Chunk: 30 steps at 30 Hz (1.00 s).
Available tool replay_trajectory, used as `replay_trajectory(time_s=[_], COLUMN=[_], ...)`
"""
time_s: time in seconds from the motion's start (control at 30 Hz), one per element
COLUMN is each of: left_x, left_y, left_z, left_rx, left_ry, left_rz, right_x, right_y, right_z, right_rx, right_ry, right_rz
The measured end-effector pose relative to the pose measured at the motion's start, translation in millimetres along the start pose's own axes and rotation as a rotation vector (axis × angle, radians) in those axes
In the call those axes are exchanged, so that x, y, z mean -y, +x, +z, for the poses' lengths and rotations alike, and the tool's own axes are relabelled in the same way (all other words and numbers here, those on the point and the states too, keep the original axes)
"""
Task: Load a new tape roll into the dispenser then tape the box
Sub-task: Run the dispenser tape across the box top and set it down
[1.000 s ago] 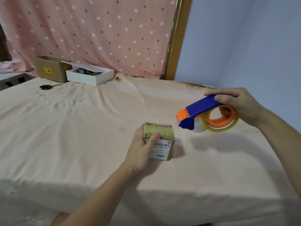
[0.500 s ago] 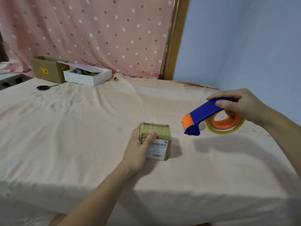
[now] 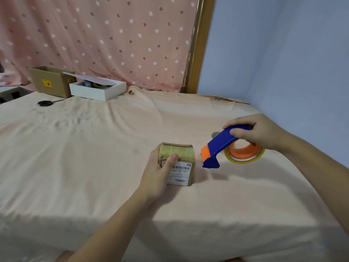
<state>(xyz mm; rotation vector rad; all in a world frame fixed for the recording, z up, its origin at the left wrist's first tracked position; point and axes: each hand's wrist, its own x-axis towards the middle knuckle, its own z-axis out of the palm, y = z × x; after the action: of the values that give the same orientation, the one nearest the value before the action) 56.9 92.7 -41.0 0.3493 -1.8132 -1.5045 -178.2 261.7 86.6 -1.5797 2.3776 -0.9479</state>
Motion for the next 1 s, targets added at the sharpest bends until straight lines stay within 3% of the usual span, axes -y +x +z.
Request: replay_trajectory(time_s=[1.0], left_x=[6], left_y=[0], left_z=[4], left_rx=[-0.033], left_ry=[0.007], left_rz=[0.006], right_x=[22], right_y=[16], right_z=[32], right_rx=[-0.045], right_ry=[-0.035], right_rz=[-0.024])
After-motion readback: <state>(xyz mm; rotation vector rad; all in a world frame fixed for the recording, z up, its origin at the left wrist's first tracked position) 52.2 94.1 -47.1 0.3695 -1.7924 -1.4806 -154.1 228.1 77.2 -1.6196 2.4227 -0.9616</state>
